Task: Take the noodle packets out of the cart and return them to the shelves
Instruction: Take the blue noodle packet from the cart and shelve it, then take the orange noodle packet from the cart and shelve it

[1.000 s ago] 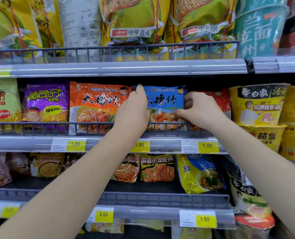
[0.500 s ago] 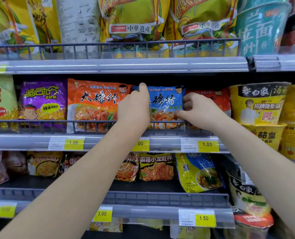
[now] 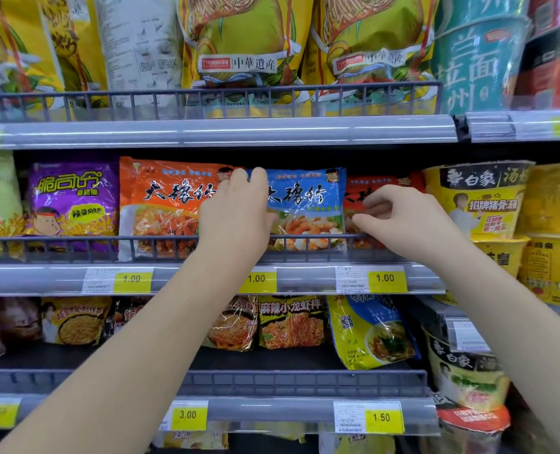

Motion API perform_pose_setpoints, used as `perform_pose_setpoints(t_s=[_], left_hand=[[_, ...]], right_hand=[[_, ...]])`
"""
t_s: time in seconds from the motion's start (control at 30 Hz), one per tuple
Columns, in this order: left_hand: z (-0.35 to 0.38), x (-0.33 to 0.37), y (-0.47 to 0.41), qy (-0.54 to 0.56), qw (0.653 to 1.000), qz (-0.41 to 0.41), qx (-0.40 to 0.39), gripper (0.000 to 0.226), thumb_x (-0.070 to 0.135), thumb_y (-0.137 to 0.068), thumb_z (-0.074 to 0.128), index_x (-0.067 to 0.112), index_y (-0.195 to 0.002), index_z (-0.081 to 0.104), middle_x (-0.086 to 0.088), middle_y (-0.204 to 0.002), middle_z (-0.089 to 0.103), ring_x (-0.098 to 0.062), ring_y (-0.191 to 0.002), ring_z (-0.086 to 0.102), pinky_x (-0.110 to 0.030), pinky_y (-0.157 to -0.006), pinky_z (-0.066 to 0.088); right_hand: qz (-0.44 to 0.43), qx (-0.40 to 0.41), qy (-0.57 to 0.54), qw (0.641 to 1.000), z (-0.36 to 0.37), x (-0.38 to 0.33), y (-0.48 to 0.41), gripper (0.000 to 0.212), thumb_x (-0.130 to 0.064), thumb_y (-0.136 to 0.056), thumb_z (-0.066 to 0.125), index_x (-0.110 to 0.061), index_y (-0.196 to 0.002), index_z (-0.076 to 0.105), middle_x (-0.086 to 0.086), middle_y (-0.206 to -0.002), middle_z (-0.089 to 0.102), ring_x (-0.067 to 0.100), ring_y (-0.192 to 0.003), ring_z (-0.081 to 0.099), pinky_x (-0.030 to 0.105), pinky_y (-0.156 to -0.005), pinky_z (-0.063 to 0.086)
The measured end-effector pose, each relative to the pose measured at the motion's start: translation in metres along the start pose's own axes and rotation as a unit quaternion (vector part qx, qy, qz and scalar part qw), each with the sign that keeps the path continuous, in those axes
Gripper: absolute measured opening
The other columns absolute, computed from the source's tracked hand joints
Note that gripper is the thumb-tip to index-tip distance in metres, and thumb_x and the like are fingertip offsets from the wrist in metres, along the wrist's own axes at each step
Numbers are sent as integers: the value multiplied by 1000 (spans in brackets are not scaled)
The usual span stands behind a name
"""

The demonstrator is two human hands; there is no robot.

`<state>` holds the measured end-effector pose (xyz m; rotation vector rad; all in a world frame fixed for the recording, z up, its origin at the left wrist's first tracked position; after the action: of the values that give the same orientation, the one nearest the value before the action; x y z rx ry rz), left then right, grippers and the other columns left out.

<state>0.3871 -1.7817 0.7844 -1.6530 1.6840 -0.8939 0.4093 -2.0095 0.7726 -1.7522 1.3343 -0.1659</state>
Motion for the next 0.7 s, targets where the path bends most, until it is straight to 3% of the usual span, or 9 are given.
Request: perform_pose_setpoints(t_s=[0.1,0.27,0.37,0.53,0.7], left_hand=[[-11,-5,14,51,997,29,45,42,41,-98,64,20,-130,48,-1,-121,55,-25,-109,58,-38,-69,49],[-28,-19,46,135,978,79,136,33,42,-96,63,23,-122,59,6,-107,59,-17,-95,61,-35,-60,52],[-35,-31,63,203,962,88,161,28,35,-96,65,21,-120,63,9,-103,60,-10,-93,59,-33,-65,55],[-42,-45,83,377,920,58,85,32,34,-92,70,29,-122,63,21,-115,63,0,-111,61,-11,-88,50],[-52,-53,97,443,895,7,44,36,40,-87,70,36,-122,62,17,-122,67,-5,-117,65,-22,-94,54]], right_hand=[[6,33,-59,998,-11,6,12,24,-36,-94,71,-24,-115,68,-14,-100,70,-1,-90,63,14,-72,46],[-17,88,-149,985,-19,7,38,16,-27,-93,73,-26,-109,69,-15,-98,72,-3,-94,66,11,-81,50],[-42,80,-210,973,-19,0,51,17,-23,-93,74,-29,-108,69,-15,-100,73,-2,-96,67,12,-84,55],[-77,21,-304,949,-11,-21,62,21,-24,-91,76,-32,-109,69,-13,-104,74,2,-102,70,19,-89,57],[-95,-39,-400,911,10,-44,69,24,-21,-90,76,-29,-111,69,-10,-106,76,6,-103,71,18,-88,56]])
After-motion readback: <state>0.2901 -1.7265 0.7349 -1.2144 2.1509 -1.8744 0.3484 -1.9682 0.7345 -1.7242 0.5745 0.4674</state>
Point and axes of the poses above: each hand's wrist, its own y-axis away from the middle knuckle, its own z-axis out of the palm, x = y × z, the point moved 4 cm from there along -y, towards the middle knuckle
